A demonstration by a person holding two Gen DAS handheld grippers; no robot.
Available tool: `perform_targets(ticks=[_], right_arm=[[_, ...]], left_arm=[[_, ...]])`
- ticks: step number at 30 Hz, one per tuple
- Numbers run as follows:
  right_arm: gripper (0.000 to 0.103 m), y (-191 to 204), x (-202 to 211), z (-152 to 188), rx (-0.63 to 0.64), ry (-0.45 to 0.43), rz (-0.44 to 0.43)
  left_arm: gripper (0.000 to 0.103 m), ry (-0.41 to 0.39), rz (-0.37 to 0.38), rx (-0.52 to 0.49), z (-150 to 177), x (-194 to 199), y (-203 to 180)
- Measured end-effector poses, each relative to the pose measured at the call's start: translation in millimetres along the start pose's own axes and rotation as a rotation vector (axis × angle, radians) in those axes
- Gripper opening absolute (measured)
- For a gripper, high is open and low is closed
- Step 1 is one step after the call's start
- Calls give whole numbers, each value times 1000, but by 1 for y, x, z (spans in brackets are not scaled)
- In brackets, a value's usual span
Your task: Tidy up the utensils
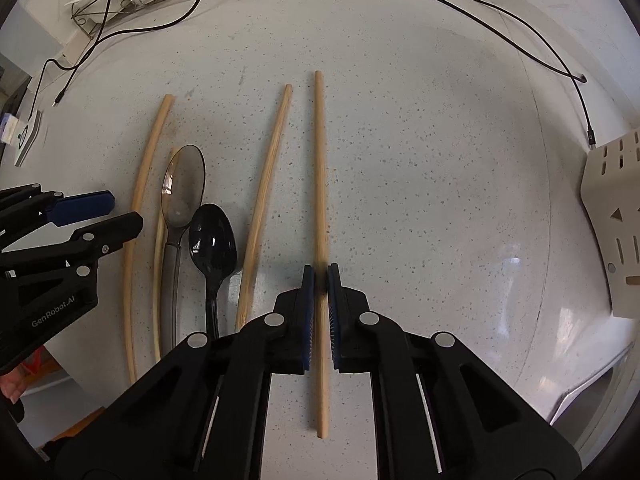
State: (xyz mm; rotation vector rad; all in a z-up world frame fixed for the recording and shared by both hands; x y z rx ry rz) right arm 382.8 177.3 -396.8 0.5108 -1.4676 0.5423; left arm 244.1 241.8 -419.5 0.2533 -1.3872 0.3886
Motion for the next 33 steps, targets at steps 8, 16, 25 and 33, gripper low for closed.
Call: perform_targets(ticks=[8,16,25,33], right_arm=[[6,-3,1,0,6,4,-17],[6,-21,1,1,-27,15,-84],[6,-35,12,11,-54,-21,-133],[6,-38,22,23,-70,-48,-141]], left_arm=[[6,44,76,-18,0,0,-12],[6,45,90,-24,2,0,-12],[6,21,119,-15,10,1,2],[6,-18,120,-9,13,21,5]])
Point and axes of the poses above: each gripper's, at about its wrist camera, not at the fingertips, and x roughly against the way its jaws point, y to its left, z to its underside, the point moved 10 cm from there along -x, roughly the way its jaws point, and after that the axes turned 15 degrees about y, right-handed, at the moved point
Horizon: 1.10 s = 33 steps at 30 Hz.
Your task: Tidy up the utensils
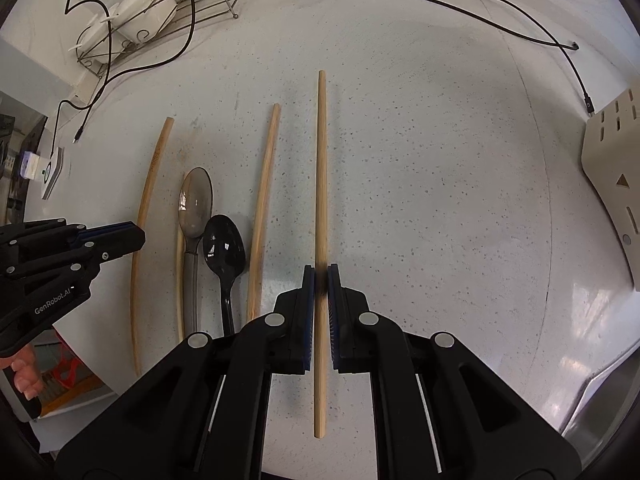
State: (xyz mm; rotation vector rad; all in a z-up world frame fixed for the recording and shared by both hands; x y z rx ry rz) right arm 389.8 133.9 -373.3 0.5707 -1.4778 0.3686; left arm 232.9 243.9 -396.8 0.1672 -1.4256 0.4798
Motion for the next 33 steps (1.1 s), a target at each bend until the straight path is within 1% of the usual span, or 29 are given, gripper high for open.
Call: perform_targets(ticks=[5,14,16,20,27,30,33], right_arm=[[6,1,11,0,-3,-27,-4],[6,2,38,-6,-11,-94,-11],[6,3,48,-10,-20,-132,-12],[6,-4,74,-12,-43,-215,-11],[6,-23,117,-12,-108,-321,-50],[6,-31,139,-10,-124,-383,-59],[6,-39,165,-7,-135,-456,-46]], left_arm=[[6,-26,12,0,-1,14,-3],[6,-85,7,-25,-5,45,-10],[6,-101,17,-31,-7,55,-13],[6,-148,12,-52,-13,76,-21],[6,-217,23,-105,-28,103,-54],[6,-253,35,-133,-33,117,-69],[6,-291,45,-167,-38,136,-84]])
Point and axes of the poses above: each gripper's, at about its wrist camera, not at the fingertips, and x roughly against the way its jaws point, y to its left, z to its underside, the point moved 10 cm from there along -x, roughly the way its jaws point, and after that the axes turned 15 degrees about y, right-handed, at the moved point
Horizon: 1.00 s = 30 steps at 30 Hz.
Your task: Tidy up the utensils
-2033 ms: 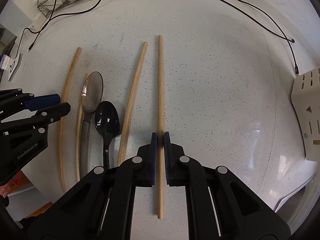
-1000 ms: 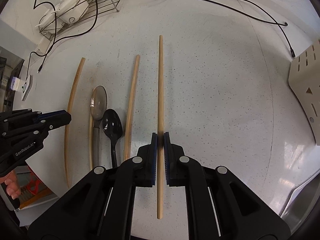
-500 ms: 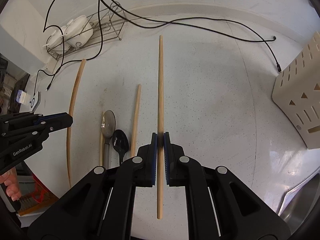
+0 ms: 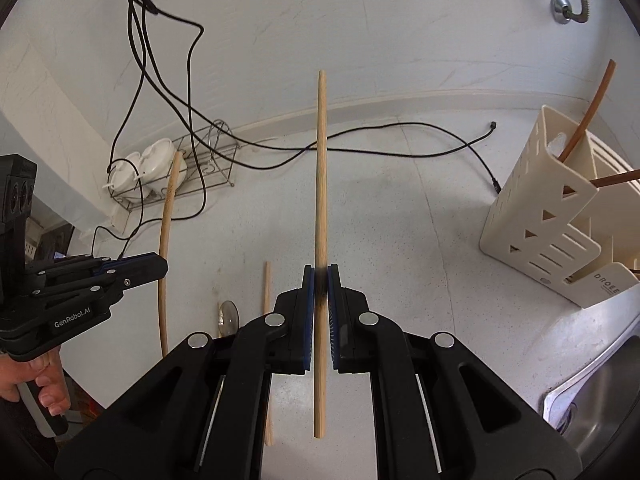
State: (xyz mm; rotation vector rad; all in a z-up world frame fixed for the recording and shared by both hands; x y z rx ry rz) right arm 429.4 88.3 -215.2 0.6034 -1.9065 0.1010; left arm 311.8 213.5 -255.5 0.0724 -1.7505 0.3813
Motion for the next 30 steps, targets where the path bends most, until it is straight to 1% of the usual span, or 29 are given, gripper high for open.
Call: perform_targets(ticks=[4,8,13,17,19,23,27,30], right_arm=[[6,-6,36,-13,8,-111,14],[6,-13,76,-23,12,-238,70],[6,-30,122,-32,-18,-357,93],[6,-46,160,-36,-41,-455,108],[6,-55,181,-38,-51,-510,128],[6,-76,220,-39,-68,-633,197],[6,-103,248,-43,-112,-693,218],[6,-124,258,-43,-146,-711,221]], left_arm=[[6,-68,18,-33,-21,22,-18],[6,-161,39,-68,-45,51,-40],[6,-255,76,-115,-67,81,-71],[6,-314,99,-156,-84,99,-97],[6,-340,112,-180,-93,108,-113],[6,-391,134,-225,-107,126,-142],[6,-439,160,-271,-120,138,-172],[6,-461,173,-301,-131,145,-191]])
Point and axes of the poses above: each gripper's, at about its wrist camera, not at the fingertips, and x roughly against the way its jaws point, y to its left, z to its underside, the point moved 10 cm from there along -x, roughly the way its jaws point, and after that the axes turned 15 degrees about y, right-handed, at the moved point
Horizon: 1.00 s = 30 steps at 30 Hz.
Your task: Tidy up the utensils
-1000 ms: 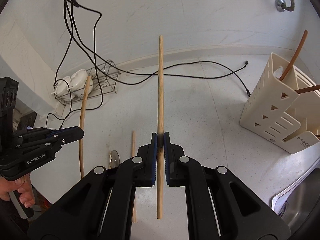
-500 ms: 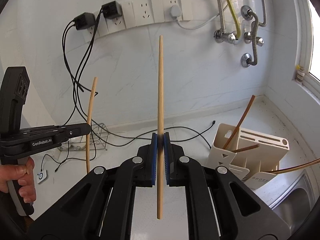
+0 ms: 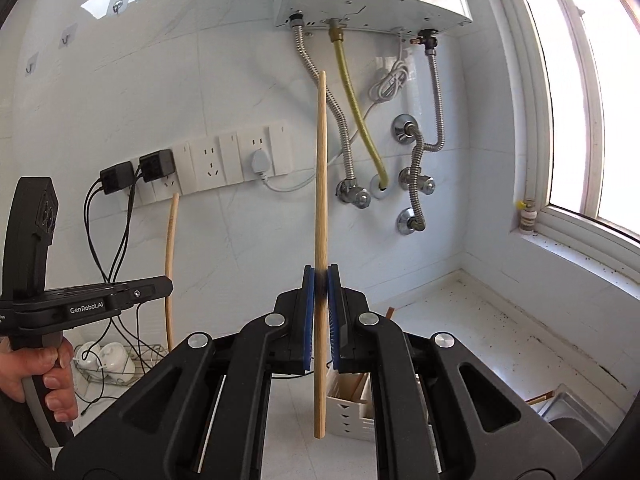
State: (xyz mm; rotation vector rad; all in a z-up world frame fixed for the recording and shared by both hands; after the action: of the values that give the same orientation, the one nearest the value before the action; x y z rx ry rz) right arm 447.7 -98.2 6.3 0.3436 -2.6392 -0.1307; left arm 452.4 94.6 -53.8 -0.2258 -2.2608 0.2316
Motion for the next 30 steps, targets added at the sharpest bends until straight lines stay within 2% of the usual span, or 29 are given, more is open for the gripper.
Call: perform_targets(ticks=[7,14,22,30], right_arm=[[6,-42,3,-8,-61,-31,31],[6,-72,-8,-2,-94,-39,40],[6,-103,-26,14,-135,-43,40],[6,-129,-58,41,-163,-37,46]], left_arm=[[6,-83,54,-74,-31,-6,-37],[6,-150,63,-138,-50,-27,-63],[6,-150,114,-120,-56,-69,-69],[6,-159,122,-158,-54,-107,-74]])
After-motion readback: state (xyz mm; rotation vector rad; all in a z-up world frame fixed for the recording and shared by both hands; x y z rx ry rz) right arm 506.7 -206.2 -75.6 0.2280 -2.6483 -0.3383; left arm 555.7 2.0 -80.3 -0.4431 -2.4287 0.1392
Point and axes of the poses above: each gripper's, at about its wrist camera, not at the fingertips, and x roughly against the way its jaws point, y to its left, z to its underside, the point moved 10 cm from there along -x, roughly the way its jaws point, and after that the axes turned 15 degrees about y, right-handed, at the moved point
